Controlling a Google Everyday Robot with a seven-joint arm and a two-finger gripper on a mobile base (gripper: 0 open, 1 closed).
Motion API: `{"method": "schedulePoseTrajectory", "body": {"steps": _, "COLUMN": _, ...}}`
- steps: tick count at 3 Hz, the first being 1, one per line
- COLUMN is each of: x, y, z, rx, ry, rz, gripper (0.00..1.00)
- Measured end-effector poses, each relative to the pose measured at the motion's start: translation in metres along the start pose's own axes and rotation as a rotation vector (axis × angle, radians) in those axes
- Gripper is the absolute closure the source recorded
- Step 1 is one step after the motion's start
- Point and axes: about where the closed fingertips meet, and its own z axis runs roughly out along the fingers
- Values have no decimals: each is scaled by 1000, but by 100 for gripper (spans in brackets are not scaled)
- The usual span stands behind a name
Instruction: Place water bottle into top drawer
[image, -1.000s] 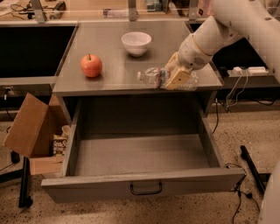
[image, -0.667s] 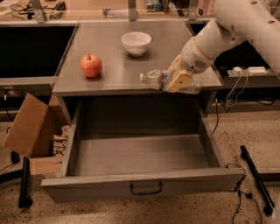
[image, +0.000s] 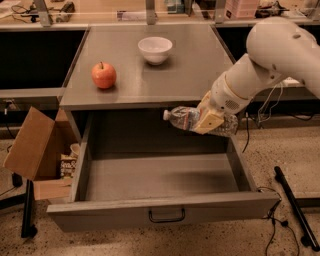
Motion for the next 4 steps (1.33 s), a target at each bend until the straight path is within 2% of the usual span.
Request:
{"method": "schedulePoseTrajectory", "body": {"steps": 1, "x": 31, "y": 38, "z": 39, "rx": -72, "ry": 66, "rz": 33, "gripper": 100}}
{"method": "schedulePoseTrajectory", "body": {"steps": 2, "x": 57, "y": 58, "z": 76, "rx": -139, "ry": 93, "rz": 58, "gripper": 100}}
{"method": "schedulePoseTrajectory", "body": {"steps": 3, "x": 75, "y": 69, "z": 109, "rx": -202, "ry": 97, "rz": 75, "gripper": 82}}
{"method": "schedulePoseTrajectory", "body": {"steps": 4, "x": 89, "y": 74, "z": 132, "rx": -252, "ry": 95, "rz": 87, "gripper": 59}}
